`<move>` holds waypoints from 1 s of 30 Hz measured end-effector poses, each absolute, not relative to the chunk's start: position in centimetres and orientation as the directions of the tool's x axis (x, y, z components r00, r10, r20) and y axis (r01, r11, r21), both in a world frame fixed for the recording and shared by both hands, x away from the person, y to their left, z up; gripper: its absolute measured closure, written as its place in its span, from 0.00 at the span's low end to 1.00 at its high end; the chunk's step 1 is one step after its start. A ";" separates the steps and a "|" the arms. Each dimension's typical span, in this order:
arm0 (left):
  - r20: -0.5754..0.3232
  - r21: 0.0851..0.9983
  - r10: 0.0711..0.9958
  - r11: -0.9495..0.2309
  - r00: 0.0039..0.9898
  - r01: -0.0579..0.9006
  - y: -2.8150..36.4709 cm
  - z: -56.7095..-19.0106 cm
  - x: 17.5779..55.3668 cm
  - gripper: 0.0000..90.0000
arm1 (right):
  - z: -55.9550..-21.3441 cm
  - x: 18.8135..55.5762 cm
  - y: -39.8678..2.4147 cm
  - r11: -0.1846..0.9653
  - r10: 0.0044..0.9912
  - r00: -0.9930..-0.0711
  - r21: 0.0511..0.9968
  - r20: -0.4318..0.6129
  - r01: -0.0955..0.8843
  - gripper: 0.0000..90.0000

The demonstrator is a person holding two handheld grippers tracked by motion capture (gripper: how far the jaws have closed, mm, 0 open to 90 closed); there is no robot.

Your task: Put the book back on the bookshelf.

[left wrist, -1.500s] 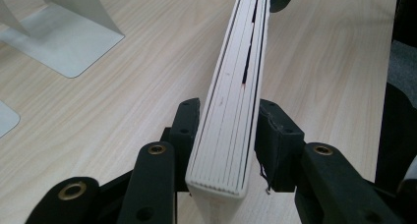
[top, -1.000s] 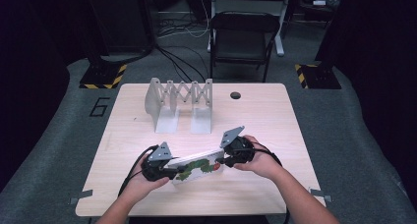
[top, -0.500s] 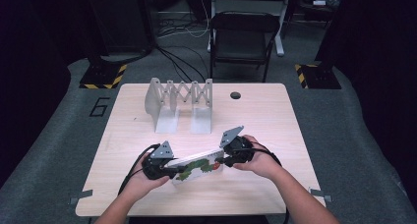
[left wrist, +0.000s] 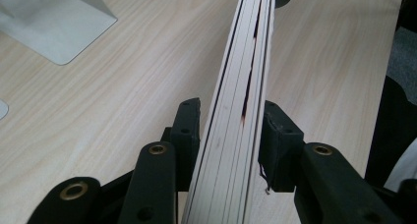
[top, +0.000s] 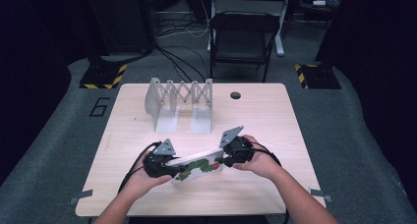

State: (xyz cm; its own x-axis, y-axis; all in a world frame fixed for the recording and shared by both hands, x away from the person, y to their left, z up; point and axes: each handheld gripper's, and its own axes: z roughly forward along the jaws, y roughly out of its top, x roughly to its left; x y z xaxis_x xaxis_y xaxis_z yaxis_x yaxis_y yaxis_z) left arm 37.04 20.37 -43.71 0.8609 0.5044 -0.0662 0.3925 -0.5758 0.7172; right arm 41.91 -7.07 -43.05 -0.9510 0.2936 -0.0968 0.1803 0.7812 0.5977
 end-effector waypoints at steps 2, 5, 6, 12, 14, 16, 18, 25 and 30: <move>-0.054 0.712 0.502 -0.587 0.863 0.386 20.2 -43.5 37.1 0.73 | -43.1 41.9 -7.0 0.780 0.288 -0.952 0.602 -0.100 0.173 0.67; -0.057 0.702 0.490 -0.600 0.870 0.384 20.1 -43.5 37.2 0.74 | -43.0 41.8 -7.0 0.780 0.294 -0.951 0.600 -0.096 0.181 0.67; -0.054 0.709 0.496 -0.592 0.867 0.383 20.0 -43.6 37.1 0.74 | -43.1 41.8 -7.0 0.779 0.294 -0.951 0.600 -0.096 0.180 0.67; -0.046 0.710 0.477 -0.603 0.878 0.365 20.0 -43.5 37.1 0.77 | -43.2 42.0 -7.0 0.769 0.302 -0.949 0.611 -0.093 0.185 0.66; -0.054 0.711 0.462 -0.605 0.885 0.359 19.9 -43.6 37.1 0.79 | -43.2 42.0 -7.0 0.769 0.301 -0.949 0.612 -0.092 0.185 0.66; -0.046 0.707 0.439 -0.620 0.897 0.340 19.9 -43.5 37.0 0.82 | -43.2 42.1 -7.0 0.766 0.301 -0.949 0.616 -0.091 0.184 0.65; -0.039 0.707 0.431 -0.625 0.902 0.330 19.7 -43.5 36.8 0.83 | -43.2 42.1 -7.1 0.765 0.309 -0.947 0.615 -0.086 0.194 0.64; -0.017 0.707 0.426 -0.635 0.904 0.312 19.6 -43.5 36.5 0.84 | -43.2 42.1 -7.0 0.767 0.305 -0.948 0.614 -0.089 0.189 0.63; -0.020 0.706 0.429 -0.634 0.903 0.316 19.6 -43.5 36.5 0.84 | -43.2 42.2 -7.1 0.764 0.305 -0.949 0.615 -0.080 0.194 0.63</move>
